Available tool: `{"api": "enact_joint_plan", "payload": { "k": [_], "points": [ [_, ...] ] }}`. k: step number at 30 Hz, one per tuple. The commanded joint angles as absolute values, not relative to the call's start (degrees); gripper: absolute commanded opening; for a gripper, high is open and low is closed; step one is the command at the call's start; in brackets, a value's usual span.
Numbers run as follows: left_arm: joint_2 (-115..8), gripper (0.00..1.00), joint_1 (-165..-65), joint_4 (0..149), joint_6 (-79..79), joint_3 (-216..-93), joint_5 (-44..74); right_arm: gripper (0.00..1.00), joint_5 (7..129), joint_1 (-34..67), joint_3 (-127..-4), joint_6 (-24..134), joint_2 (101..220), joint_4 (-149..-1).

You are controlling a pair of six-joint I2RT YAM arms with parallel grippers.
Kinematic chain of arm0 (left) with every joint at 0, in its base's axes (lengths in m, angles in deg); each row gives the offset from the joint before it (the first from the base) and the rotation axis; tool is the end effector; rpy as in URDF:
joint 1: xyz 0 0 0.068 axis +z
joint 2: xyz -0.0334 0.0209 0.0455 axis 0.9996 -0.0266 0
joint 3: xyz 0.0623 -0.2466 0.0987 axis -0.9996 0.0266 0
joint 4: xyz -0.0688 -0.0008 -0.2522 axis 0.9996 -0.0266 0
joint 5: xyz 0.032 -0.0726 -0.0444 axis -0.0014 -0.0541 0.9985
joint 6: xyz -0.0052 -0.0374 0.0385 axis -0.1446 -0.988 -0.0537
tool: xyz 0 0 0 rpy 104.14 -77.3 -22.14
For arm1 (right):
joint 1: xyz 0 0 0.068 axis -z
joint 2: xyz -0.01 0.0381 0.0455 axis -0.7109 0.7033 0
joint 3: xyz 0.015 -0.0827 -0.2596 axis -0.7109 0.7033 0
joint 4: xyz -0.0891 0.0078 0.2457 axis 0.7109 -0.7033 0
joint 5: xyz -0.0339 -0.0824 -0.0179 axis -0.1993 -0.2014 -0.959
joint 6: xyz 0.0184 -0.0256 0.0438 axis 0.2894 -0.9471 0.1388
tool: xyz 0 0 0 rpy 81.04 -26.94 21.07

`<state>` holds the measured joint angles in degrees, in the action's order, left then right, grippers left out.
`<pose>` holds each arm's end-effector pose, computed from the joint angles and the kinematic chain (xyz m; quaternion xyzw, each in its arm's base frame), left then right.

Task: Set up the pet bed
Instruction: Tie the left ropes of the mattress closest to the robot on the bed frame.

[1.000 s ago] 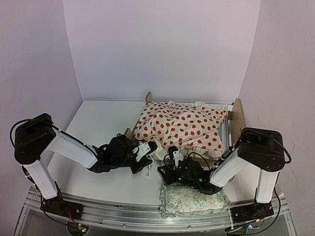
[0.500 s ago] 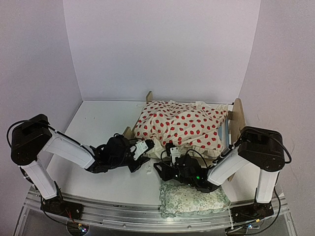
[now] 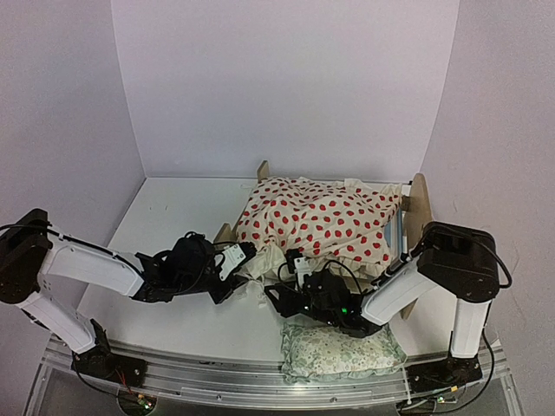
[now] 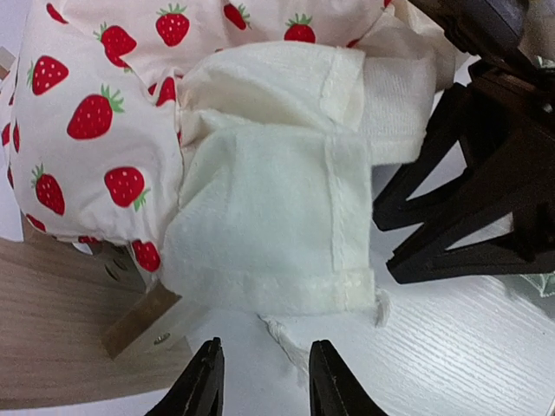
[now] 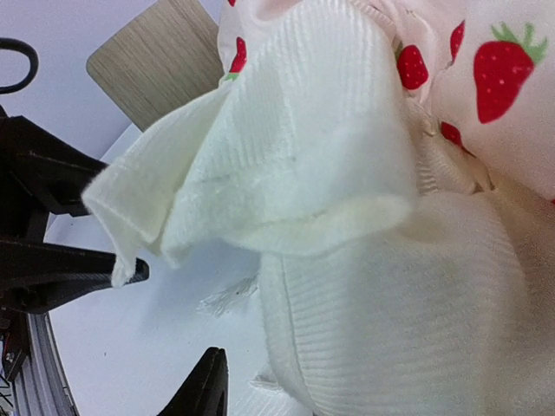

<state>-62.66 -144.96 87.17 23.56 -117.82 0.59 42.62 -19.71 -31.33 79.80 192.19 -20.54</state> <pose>0.1637 -0.2404 0.1680 0.4740 0.7466 -0.1330 0.4475 0.1617 0.3210 0.1106 -0.1420 0.7909 0.3494 0.4819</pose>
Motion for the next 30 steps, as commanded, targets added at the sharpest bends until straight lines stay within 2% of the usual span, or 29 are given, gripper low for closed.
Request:
{"api": "enact_joint_plan", "payload": {
  "k": [1, 16, 18, 23, 30],
  "points": [
    [-60.0, 0.36, -145.6, 80.9, 19.9, -117.5, 2.5, 0.34, 43.8, -20.1, -34.0, 79.5, 194.2, -21.0],
    [-76.8, 0.33, -145.7, 72.3, 19.4, -129.7, 0.8, 0.35, 43.0, -20.1, -32.2, 78.4, 191.8, -21.6],
    [-78.7, 0.29, -145.7, 70.4, 19.6, -131.0, 0.4, 0.35, 43.1, -20.1, -31.7, 78.4, 191.3, -21.7],
    [-81.2, 0.02, -145.7, 68.8, 18.9, -132.5, -2.1, 0.35, 43.0, -20.1, -30.9, 78.1, 190.3, -21.6],
    [-75.5, 0.0, -145.7, 77.5, 17.9, -128.7, -5.2, 0.35, 41.7, -20.1, -30.3, 77.6, 189.9, -21.6]
  ]
}}
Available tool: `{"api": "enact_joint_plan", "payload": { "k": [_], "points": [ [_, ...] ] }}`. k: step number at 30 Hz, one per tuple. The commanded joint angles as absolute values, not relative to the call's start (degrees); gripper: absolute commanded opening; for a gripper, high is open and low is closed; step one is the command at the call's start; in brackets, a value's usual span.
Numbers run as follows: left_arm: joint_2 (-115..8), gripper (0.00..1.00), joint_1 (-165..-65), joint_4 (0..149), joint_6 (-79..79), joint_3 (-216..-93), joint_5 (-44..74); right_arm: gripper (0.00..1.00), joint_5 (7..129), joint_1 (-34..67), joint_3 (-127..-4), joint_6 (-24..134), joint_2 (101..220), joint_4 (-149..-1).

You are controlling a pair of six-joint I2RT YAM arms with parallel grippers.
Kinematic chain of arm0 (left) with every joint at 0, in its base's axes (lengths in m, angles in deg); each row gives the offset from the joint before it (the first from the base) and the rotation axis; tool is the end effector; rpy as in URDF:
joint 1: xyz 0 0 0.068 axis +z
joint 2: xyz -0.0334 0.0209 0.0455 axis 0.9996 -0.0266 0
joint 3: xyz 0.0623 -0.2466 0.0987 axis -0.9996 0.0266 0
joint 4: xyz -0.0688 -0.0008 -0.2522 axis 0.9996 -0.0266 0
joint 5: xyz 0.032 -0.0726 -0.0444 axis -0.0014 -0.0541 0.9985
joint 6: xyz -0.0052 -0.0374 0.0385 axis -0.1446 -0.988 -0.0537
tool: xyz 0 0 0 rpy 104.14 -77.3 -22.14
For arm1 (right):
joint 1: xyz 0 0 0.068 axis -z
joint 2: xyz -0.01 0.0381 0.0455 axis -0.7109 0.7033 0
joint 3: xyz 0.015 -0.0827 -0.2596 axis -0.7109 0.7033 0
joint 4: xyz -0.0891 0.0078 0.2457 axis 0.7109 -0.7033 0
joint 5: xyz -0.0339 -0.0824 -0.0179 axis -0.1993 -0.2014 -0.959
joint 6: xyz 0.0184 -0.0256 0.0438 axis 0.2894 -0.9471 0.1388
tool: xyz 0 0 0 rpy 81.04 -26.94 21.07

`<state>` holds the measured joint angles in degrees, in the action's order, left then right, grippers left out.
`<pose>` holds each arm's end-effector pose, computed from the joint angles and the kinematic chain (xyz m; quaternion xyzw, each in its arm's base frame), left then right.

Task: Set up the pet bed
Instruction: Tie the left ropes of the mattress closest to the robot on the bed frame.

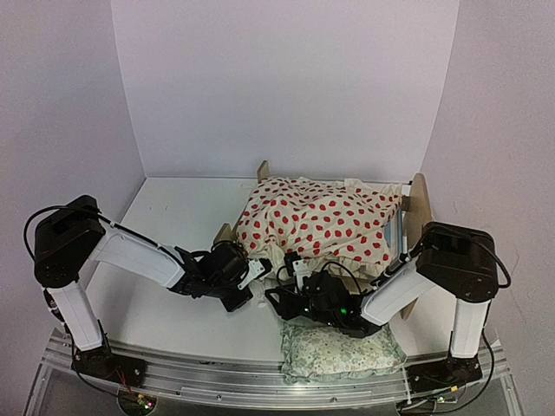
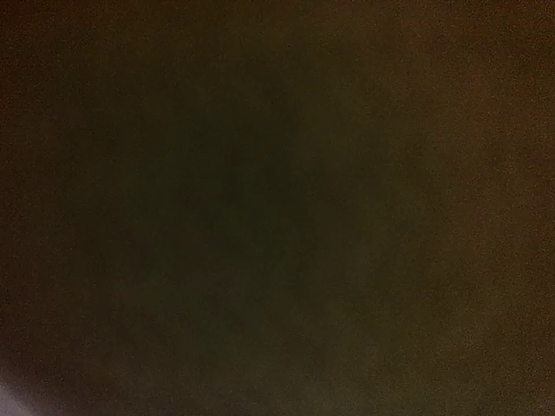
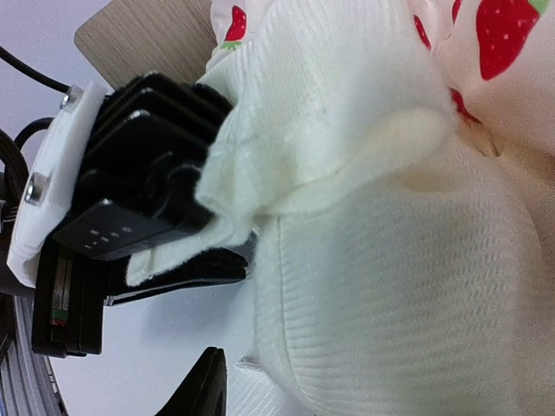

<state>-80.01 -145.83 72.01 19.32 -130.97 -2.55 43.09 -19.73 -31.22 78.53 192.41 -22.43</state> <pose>0.1846 -0.2775 0.1226 0.4859 0.8140 -0.0602 0.3124 0.1607 0.3197 0.1054 -0.1589 0.7990 0.3339 0.4742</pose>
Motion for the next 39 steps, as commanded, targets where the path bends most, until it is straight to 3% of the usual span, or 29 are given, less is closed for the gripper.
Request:
{"api": "enact_joint_plan", "payload": {
  "k": [1, 15, 30, 39],
  "points": [
    [-73.9, 0.0, -145.7, 80.0, 17.7, -127.6, -4.6, 0.35, 41.5, -20.1, -30.3, 77.4, 189.9, -21.6],
    [-72.0, 0.0, -145.7, 99.4, 18.7, -120.9, -3.3, 0.38, 41.6, -20.1, -32.5, 73.6, 189.9, -21.6],
    [-69.6, 0.0, -145.6, 103.1, 17.5, -117.3, -2.7, 0.63, 48.0, -19.8, -40.4, 64.8, 198.5, -19.1],
    [-65.9, 0.0, -144.6, 104.8, 16.6, -113.8, -1.6, 0.76, 59.0, -16.8, -39.8, 62.4, 200.3, -16.0]
  ]
}}
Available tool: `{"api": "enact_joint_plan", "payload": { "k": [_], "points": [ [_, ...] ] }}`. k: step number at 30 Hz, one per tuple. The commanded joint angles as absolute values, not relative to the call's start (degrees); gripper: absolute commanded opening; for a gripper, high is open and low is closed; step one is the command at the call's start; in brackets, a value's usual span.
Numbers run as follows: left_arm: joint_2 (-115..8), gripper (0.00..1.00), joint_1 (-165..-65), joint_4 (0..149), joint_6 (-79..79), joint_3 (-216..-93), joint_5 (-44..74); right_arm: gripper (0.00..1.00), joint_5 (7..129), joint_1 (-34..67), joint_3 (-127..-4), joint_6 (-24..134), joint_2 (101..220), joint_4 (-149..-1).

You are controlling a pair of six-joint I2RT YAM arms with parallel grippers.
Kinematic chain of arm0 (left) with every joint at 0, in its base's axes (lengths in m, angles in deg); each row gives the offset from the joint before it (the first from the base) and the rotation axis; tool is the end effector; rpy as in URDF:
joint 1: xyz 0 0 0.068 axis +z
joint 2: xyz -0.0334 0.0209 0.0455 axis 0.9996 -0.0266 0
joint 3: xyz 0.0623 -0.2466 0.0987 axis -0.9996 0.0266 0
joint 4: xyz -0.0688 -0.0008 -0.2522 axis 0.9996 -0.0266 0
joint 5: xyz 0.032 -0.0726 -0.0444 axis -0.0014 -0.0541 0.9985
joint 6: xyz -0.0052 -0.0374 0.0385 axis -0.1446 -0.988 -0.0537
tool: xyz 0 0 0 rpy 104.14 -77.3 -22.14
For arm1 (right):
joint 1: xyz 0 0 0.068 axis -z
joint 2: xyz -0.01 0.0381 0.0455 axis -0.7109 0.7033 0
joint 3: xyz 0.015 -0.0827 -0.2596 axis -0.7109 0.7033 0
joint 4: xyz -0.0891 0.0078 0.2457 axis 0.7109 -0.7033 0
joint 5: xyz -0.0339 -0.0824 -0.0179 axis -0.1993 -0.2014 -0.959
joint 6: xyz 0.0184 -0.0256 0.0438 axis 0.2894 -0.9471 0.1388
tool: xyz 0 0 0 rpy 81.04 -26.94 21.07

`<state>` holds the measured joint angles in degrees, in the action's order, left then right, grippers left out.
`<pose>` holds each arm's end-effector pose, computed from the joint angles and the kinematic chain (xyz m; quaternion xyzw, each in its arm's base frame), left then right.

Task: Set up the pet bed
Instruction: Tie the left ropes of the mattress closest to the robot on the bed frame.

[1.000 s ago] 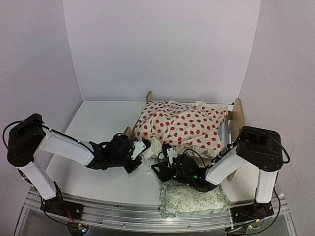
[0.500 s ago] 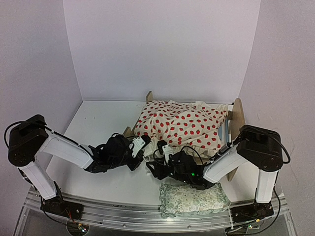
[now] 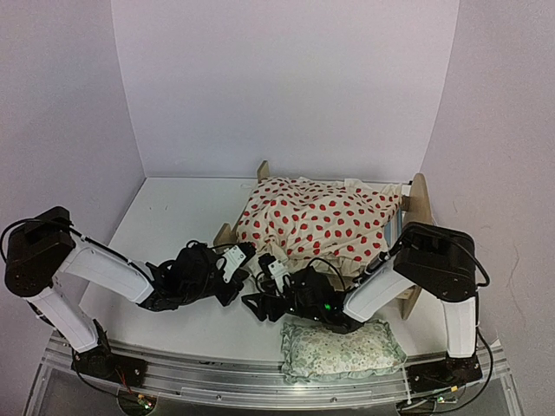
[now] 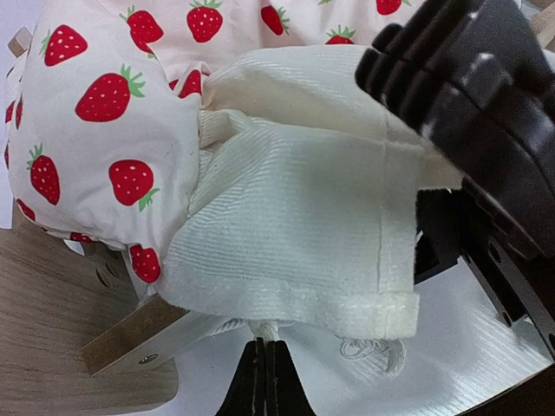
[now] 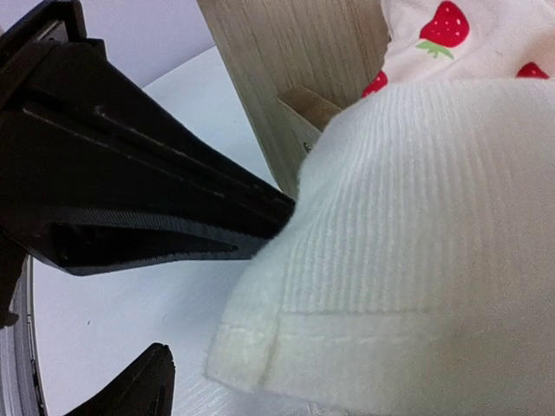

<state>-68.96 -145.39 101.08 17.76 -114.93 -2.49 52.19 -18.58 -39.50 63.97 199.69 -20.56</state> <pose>0.1677 -0.2469 0.1459 0.4142 0.7577 -0.1523 0.4809 0.1782 0.3517 0.0976 -0.2881 0.7505 0.3328 0.4929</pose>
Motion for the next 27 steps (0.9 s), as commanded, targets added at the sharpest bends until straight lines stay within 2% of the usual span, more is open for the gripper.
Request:
{"api": "enact_joint_plan", "payload": {
  "k": [1, 7, 15, 27],
  "points": [
    [-65.5, 0.0, -144.4, 105.1, 16.5, -113.5, -1.4, 0.77, 60.4, -16.4, -39.7, 62.5, 200.2, -15.8],
    [-63.3, 0.0, -143.6, 105.9, 16.7, -112.1, -0.5, 0.79, 66.1, -15.2, -38.3, 62.7, 198.1, -15.4],
    [-60.9, 0.0, -142.5, 107.3, 17.2, -109.5, 1.1, 0.82, 61.7, -15.2, -32.4, 64.6, 195.1, -15.8],
    [-59.7, 0.0, -142.2, 106.9, 17.6, -109.1, 2.3, 0.82, 61.6, -15.2, -43.9, 61.9, 204.5, -14.1]
  ]
}}
